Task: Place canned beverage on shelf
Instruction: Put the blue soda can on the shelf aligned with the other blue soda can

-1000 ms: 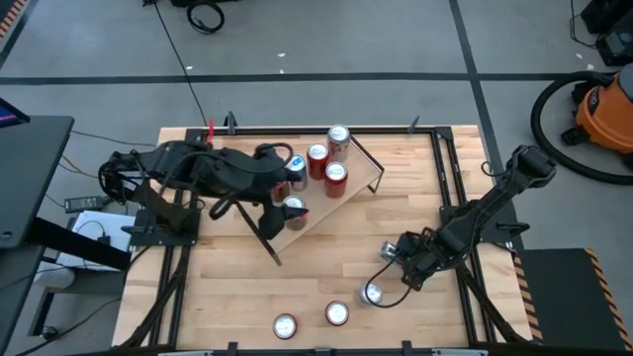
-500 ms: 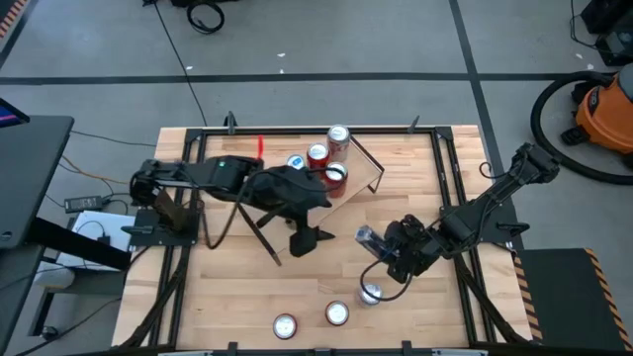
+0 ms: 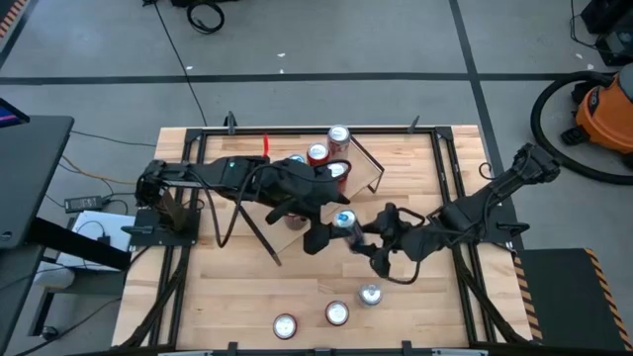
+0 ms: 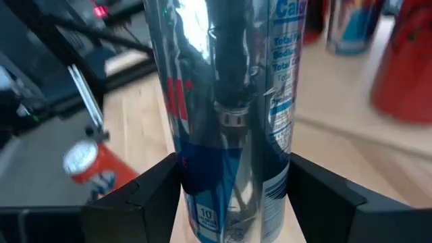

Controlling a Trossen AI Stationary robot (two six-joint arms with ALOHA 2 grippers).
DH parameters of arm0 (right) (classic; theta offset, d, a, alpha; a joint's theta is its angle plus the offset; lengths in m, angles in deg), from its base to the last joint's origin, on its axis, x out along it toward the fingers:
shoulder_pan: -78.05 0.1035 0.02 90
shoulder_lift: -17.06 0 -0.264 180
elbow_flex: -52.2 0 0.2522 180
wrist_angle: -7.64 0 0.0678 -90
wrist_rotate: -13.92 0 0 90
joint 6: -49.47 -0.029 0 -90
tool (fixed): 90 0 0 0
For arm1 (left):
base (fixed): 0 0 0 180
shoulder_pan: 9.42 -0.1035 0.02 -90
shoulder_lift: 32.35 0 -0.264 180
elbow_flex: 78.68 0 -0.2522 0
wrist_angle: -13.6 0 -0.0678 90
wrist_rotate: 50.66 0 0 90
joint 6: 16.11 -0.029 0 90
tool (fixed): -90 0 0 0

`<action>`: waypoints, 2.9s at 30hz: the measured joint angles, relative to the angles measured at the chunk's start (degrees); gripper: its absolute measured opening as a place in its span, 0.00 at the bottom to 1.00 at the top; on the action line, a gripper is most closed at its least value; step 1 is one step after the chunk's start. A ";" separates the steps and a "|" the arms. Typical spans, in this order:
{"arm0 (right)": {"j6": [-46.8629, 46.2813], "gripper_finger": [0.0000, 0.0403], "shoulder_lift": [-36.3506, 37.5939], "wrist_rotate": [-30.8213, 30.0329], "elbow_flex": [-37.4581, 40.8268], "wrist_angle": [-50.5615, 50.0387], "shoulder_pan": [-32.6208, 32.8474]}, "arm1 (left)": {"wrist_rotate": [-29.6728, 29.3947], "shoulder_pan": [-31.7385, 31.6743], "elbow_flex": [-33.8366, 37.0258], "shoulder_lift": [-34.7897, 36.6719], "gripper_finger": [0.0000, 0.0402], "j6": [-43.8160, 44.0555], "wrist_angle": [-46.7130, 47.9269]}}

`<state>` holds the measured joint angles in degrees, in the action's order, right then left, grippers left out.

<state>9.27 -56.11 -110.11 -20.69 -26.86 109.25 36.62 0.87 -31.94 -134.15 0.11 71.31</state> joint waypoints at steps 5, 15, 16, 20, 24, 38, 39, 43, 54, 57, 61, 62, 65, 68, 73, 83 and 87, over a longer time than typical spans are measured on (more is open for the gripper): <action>4.33 0.62 -0.02 -0.57 0.00 6.41 -1.17 | 0.00 -0.20 0.00 -0.02 0.96 0.10 0.07; 9.49 0.62 -0.11 -2.44 0.11 14.59 -1.88 | -2.34 -0.17 -0.13 -0.15 0.96 0.03 -1.61; 9.52 0.62 -0.11 -2.44 0.11 14.66 -1.88 | -2.74 -0.17 -0.13 -0.15 0.96 0.04 -1.77; 8.37 0.62 -0.23 -1.91 0.09 13.70 -1.88 | -3.78 -0.15 0.02 -0.35 0.96 -0.98 -3.36; 8.28 0.62 -0.55 -0.70 0.00 13.53 -1.65 | -4.98 -0.25 0.11 -0.26 0.96 -2.78 -5.72; 9.69 0.62 -0.76 -0.79 0.00 15.88 -1.66 | -4.85 -0.03 0.05 -0.22 0.96 -3.64 -1.98; 10.24 0.62 -0.76 -0.88 0.00 16.48 -1.66 | -4.84 -0.01 0.05 -0.22 0.96 -3.48 -1.25; 11.88 0.62 -0.76 -0.96 0.00 18.34 -1.66 | -4.60 0.01 0.04 -0.22 0.96 -2.29 1.33; 13.02 0.62 -0.76 -1.54 0.00 19.16 -1.71 | -4.48 0.00 0.04 -0.24 0.85 -1.98 0.69; 13.21 0.62 -0.76 -1.73 0.00 19.42 -1.73 | -4.40 0.02 0.04 -0.37 0.76 -1.80 0.79; 13.38 0.63 -0.76 -1.82 0.00 19.41 -1.75 | -4.05 -0.10 0.02 -0.37 0.63 -1.85 0.79; 13.12 0.63 -0.76 -2.03 0.00 19.35 -1.73 | -3.88 -0.15 0.02 -0.37 0.60 -1.93 0.79; 13.03 0.68 -0.76 -2.07 0.00 19.33 -2.13 | -3.82 -0.48 0.00 -0.37 0.59 -2.09 0.83; 12.37 0.74 -0.76 -2.15 0.00 18.92 -2.85 | -4.67 -0.89 0.00 -0.39 0.59 -2.23 1.26; 11.68 0.84 0.12 -2.08 -0.02 15.67 -3.46 | -5.92 -1.63 0.00 -0.50 0.60 -2.46 4.93; 6.70 0.86 4.42 -2.54 -0.02 8.18 -3.48 | -19.28 -1.92 0.04 0.66 0.60 -1.70 10.21; 5.22 0.86 4.66 -2.59 -0.02 6.96 -2.95 | -20.39 -1.88 0.04 0.59 0.61 -1.44 11.91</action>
<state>14.49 -51.45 -112.70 -20.71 -19.90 106.30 16.23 -1.01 -31.90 -133.56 -1.33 83.22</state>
